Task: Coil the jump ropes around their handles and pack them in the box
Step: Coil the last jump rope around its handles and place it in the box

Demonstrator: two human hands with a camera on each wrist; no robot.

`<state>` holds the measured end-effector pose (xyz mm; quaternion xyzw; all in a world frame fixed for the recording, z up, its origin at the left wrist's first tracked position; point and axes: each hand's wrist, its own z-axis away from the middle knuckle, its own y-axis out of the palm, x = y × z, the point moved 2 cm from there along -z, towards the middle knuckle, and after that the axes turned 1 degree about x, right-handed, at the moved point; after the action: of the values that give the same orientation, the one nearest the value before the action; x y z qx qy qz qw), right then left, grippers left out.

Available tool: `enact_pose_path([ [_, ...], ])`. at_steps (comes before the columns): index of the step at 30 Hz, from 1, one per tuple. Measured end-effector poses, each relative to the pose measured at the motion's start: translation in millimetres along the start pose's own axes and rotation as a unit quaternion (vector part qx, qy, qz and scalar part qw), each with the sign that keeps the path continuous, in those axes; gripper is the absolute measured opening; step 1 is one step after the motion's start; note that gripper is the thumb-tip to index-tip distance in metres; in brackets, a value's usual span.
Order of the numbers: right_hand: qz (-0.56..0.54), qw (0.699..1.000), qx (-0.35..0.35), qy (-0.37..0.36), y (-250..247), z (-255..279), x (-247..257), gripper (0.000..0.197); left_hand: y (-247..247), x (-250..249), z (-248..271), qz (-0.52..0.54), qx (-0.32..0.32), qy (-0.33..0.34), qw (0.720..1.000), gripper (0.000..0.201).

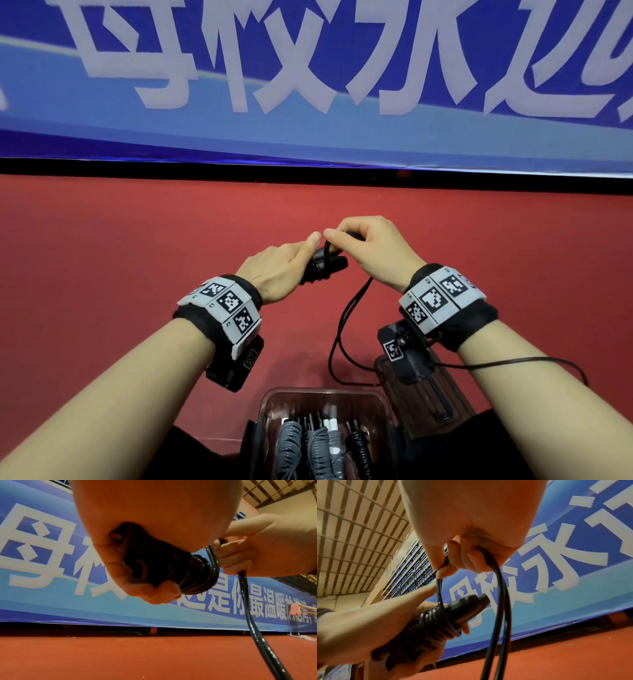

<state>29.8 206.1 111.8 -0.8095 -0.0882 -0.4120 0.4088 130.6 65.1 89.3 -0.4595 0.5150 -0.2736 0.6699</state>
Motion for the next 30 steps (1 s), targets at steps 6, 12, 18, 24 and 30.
enact_pose_path([
  [6, -0.053, 0.997, 0.052, 0.034, -3.0, -0.4, -6.1, 0.029, 2.0, -8.3, 4.4, -0.087, 0.018, 0.058, 0.994, 0.062],
  [12, -0.033, 0.993, 0.101, 0.055, -7.6, 0.8, -11.8, 0.024, 3.1, -18.5, 11.9, -0.128, 0.036, 0.112, 0.985, 0.048],
  [18, -0.166, 0.969, 0.114, 0.145, -19.2, 0.8, -23.0, 0.024, 2.2, -19.2, 9.9, -0.020, 0.018, 0.138, 0.990, 0.040],
  [24, -0.278, 0.936, 0.083, 0.197, -4.0, 0.3, -29.4, 0.024, 9.0, -26.6, 5.1, 0.269, 0.038, 0.151, 0.950, 0.051],
  [30, -0.180, 0.963, 0.027, 0.198, 10.4, -2.5, -17.8, 0.029, 5.2, -19.2, -1.6, 0.300, -0.025, 0.141, 0.943, 0.043],
])
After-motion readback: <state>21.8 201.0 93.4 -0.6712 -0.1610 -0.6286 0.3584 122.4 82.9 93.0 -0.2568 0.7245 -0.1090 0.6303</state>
